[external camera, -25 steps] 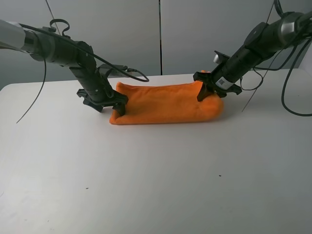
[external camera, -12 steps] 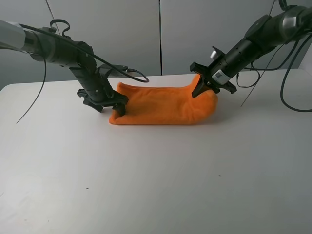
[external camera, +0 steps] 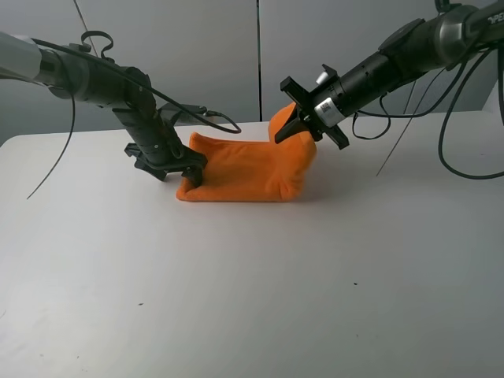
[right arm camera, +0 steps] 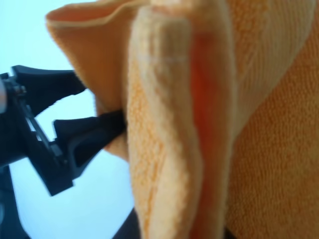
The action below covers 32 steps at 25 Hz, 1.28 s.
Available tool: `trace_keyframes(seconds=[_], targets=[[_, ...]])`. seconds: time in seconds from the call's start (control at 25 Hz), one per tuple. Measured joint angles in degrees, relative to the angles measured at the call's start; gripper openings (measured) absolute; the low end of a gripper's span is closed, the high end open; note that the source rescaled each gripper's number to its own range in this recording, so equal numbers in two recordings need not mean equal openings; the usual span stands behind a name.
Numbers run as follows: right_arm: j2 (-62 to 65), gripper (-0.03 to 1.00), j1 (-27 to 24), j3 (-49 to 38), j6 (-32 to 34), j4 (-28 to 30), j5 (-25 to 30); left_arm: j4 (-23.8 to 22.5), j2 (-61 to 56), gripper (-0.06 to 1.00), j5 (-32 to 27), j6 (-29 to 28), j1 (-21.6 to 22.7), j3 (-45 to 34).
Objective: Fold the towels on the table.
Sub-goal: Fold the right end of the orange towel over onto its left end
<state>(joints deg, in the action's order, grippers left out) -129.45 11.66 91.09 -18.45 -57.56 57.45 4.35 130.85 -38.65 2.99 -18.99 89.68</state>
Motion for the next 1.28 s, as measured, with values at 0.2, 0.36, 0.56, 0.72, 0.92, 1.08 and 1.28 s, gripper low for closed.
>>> trace_keyframes(seconds=[0.2,0.36,0.56,0.72,0.92,1.08,1.28], targets=[[0.0,0.04,3.12,0.0,3.29,-3.02,-2.49,0.0,0.0,1.0,0.0,0.0,0.0,0.0],[-1.04,0.04,5.04,0.0,3.97,-7.6,-5.0,0.0,0.0,1.0,0.0,0.0,0.0,0.0],[-2.51,0.04,7.72,0.0,4.32,-12.48,-8.39,0.0,0.0,1.0,0.11,0.0,0.0,0.0],[-4.04,0.04,9.12,0.0,4.56,-15.42,-10.08,0.0,0.0,1.0,0.11,0.0,0.0,0.0],[-5.47,0.04,9.75,0.0,4.41,-19.8,-12.48,0.0,0.0,1.0,0.11,0.0,0.0,0.0],[-6.69,0.04,9.75,0.0,4.15,-20.32,-12.85,0.0,0.0,1.0,0.11,0.0,0.0,0.0],[-7.95,0.04,10.01,0.0,3.2,-20.41,-13.75,0.0,0.0,1.0,0.11,0.0,0.0,0.0]])
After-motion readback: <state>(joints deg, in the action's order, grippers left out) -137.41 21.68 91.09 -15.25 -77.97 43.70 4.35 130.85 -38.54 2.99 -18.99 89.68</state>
